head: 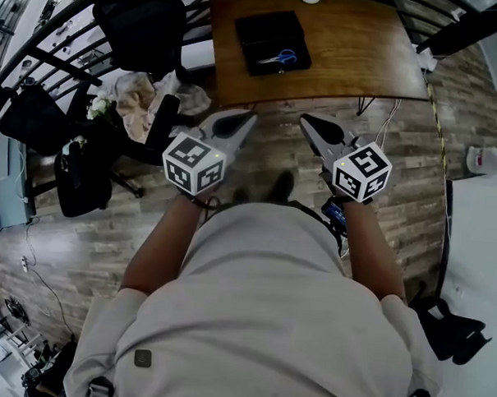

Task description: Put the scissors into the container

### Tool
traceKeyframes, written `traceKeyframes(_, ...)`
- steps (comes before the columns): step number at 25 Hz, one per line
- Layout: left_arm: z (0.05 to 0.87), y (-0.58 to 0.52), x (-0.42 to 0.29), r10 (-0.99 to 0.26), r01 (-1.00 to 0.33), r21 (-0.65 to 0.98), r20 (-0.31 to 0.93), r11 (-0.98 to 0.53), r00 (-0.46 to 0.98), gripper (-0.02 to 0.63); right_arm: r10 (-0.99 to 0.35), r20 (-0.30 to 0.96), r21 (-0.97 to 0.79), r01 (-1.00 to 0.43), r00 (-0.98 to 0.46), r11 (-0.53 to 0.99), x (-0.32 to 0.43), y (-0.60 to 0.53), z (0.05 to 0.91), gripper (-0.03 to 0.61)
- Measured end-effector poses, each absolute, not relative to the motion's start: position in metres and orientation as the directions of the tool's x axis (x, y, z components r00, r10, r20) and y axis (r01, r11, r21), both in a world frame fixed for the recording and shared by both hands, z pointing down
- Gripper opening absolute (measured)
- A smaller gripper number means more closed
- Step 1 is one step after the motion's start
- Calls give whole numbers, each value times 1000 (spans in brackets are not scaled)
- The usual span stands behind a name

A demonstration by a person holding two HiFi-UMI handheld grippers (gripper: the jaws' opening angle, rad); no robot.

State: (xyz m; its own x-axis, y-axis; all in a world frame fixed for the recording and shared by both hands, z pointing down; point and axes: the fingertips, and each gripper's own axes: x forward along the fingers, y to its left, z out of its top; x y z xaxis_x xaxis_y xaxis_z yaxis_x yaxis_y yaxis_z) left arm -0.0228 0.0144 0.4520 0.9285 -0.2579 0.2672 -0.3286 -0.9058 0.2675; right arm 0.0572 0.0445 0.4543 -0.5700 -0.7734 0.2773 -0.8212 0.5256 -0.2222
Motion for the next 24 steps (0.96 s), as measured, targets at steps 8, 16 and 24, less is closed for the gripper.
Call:
traceKeyframes(8, 453, 34, -66, -212, -280, 266, 258, -922, 943, 3, -803, 255, -218, -841, -538, 495, 5, 69, 449, 6)
traceKeyframes(16, 460, 43, -94, -178, -250, 278, 259, -928, 949, 3, -821, 252, -237, -855, -512, 461, -27, 80, 455, 6)
traceKeyframes(24, 455, 38, -104, -167, -237, 286, 246, -929, 955, 3, -831, 240, -221, -861, -503, 458, -41, 72, 443, 6)
